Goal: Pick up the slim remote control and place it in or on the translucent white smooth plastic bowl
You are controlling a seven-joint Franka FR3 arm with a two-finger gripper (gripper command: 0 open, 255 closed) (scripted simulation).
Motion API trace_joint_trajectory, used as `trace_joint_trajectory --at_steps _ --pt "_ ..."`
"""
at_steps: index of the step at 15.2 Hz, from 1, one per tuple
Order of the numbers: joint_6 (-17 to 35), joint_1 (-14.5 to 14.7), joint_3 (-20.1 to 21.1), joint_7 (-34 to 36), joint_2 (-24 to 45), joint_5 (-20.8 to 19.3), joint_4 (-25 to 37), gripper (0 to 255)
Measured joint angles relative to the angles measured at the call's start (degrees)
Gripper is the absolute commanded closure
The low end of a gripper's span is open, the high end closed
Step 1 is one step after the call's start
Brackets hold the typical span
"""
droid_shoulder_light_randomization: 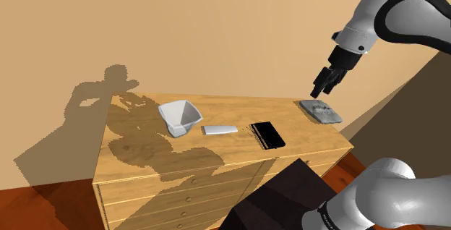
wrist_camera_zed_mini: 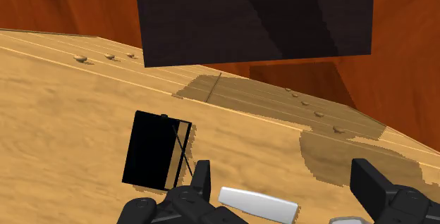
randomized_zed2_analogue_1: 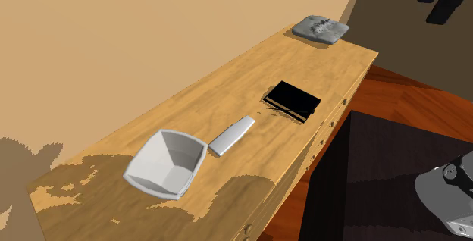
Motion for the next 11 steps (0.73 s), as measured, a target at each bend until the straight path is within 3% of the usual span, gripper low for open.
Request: trace_joint_trajectory --at_steps 4,11 --pt "3.7 0.7 -1.6 -3.7 1.3 -1.1 -2.4 0" --pt "17.5 3.0 -6.8 -15.8 9.7 -3.8 -7.3 0"
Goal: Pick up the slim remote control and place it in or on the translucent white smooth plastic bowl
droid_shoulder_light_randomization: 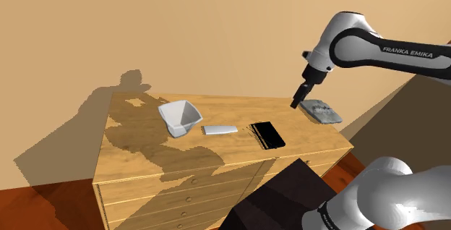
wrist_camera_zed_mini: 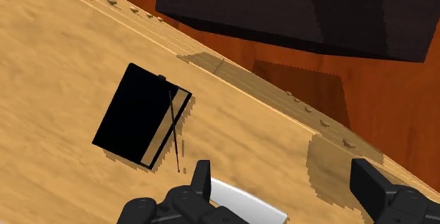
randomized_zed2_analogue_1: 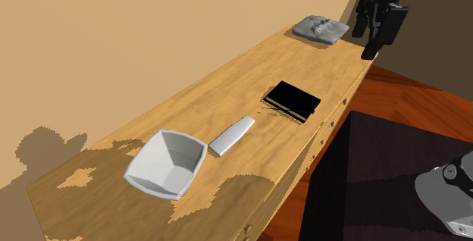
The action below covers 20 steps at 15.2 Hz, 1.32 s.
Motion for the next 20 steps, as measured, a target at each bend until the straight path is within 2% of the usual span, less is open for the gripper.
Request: trace_joint_trajectory --at_steps 5,11,17,20 --pt "9.5 1.9 -3.6 -9.1 9.0 -0.7 -0.1 0" --pt "20.9 4.5 -6.8 -20.3 21.6 0.9 1.4 0" --pt "29.5 6.5 -7.6 -32.0 35.5 5.6 6.4 0" --pt "33.0 6.4 -6.9 -38.3 42.4 8.5 9.7 0"
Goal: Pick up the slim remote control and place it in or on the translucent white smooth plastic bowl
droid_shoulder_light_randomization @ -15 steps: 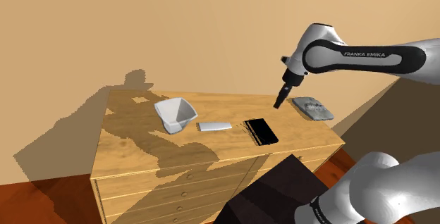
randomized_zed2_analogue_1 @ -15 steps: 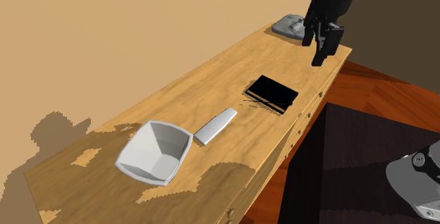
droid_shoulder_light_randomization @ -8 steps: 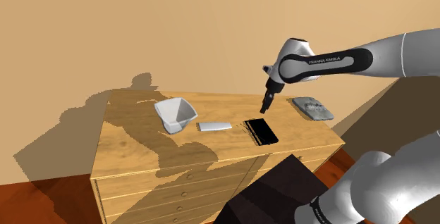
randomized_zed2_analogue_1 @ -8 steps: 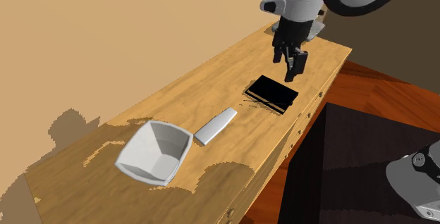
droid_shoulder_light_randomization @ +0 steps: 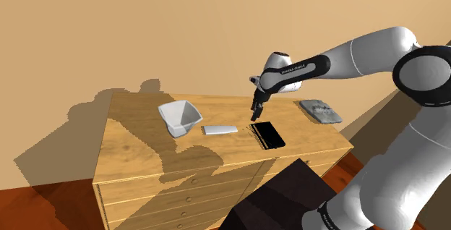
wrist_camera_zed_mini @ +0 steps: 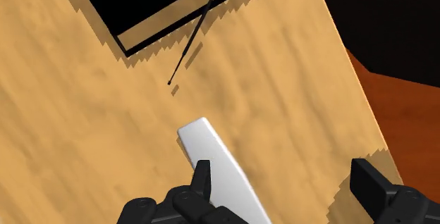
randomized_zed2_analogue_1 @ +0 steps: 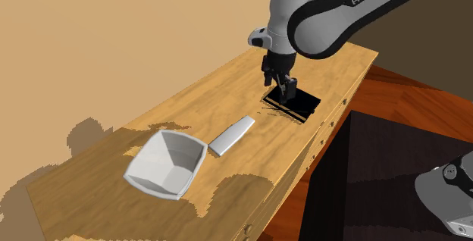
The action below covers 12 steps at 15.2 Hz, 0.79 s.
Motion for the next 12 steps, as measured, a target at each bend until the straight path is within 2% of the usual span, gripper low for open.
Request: trace_joint_trajectory --at_steps 6,12 --pt "4.9 -1.6 3.4 -11.0 13.2 4.3 8.1 0" --pt "7.6 -3.2 7.5 -18.8 26.0 5.5 18.5 0"
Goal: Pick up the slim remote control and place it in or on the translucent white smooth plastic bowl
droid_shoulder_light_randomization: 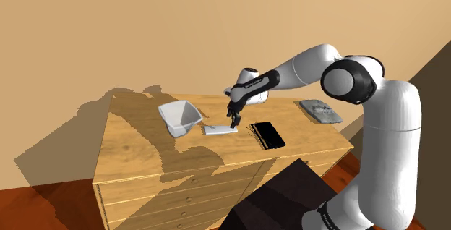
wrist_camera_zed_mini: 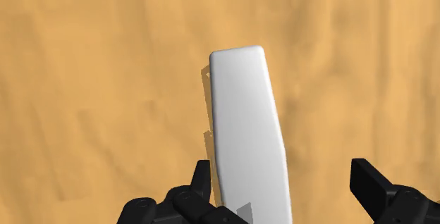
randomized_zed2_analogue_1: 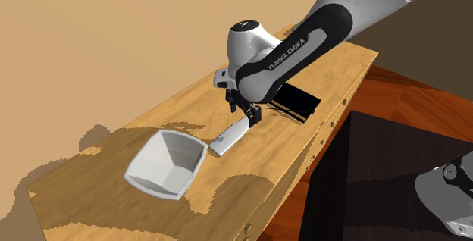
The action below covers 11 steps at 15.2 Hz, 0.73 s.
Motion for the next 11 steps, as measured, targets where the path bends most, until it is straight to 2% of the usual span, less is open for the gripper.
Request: trace_joint_trajectory --at_steps 4,11 --pt "1.2 -0.6 2.0 -3.7 6.6 -0.5 5.6 0" --pt "3.9 -1.0 2.9 -4.5 12.1 -0.1 8.4 0"
